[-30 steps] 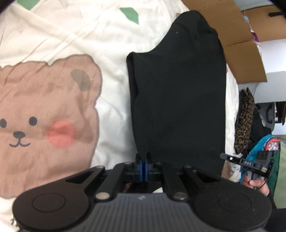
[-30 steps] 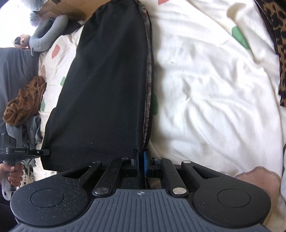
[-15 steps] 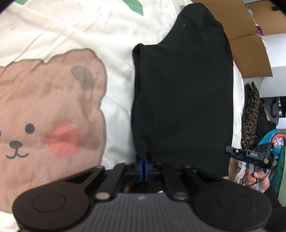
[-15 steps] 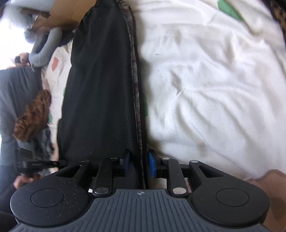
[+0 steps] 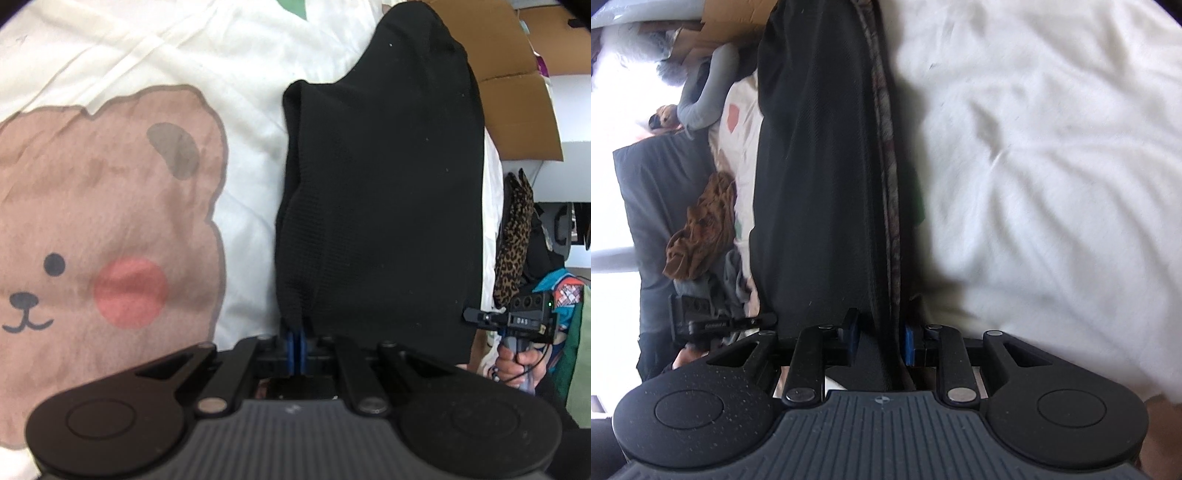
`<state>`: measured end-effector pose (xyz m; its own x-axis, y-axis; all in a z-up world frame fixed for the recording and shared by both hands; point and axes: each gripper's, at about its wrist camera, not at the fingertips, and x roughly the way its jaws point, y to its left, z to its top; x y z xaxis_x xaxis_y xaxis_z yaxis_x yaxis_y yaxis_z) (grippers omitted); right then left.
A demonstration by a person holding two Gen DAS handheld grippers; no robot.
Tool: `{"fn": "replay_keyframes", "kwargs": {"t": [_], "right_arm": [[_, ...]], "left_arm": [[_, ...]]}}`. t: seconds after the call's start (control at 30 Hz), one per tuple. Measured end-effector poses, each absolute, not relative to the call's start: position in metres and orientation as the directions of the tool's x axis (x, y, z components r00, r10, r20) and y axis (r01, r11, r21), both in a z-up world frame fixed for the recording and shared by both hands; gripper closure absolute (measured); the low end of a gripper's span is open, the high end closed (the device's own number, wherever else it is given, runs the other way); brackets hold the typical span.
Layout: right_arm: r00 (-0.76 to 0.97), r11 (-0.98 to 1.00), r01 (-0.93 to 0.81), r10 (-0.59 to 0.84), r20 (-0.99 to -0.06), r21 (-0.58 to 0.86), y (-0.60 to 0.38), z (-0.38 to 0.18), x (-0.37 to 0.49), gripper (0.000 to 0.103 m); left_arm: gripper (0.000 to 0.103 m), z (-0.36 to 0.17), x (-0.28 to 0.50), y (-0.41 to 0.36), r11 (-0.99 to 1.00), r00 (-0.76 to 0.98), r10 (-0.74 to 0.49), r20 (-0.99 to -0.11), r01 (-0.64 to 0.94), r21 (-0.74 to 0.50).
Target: Fold clothes
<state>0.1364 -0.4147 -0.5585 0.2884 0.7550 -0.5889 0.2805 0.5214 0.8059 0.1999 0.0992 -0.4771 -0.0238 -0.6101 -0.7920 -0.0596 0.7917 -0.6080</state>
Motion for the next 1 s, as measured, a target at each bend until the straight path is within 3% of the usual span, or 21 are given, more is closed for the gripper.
{"fn": "replay_keyframes", "kwargs": {"t": [0.2,0.23,0.27,0.33,1.0], "right_arm": [[0.232,0.54,0.25,0.773,-0.591,0.804,-0.403,-0.551,0.133,0.077],[0.236,0.548,0.245,0.766,-0.598,0.8,-0.402,-0.549,0.131,0.09],[0.24,0.556,0.242,0.759,-0.605,0.795,-0.402,-0.547,0.129,0.096],[0.249,0.563,0.239,0.752,-0.61,0.791,-0.402,-0.542,0.124,0.098],[0.202,0.565,0.174,0.781,-0.591,0.807,-0.399,-0.473,0.088,0.099]], "left_arm": [[0.099,-0.474,0.197,0.103,0.791,-0.027,-0.611,-0.791,-0.044,-0.61],[0.099,-0.473,0.196,0.105,0.79,-0.027,-0.613,-0.79,-0.04,-0.611],[0.099,-0.471,0.196,0.106,0.789,-0.027,-0.614,-0.789,-0.036,-0.613],[0.1,-0.467,0.193,0.108,0.788,-0.028,-0.616,-0.787,-0.03,-0.615],[0.1,-0.412,0.148,0.116,0.737,-0.072,-0.676,-0.734,-0.053,-0.674]]}}
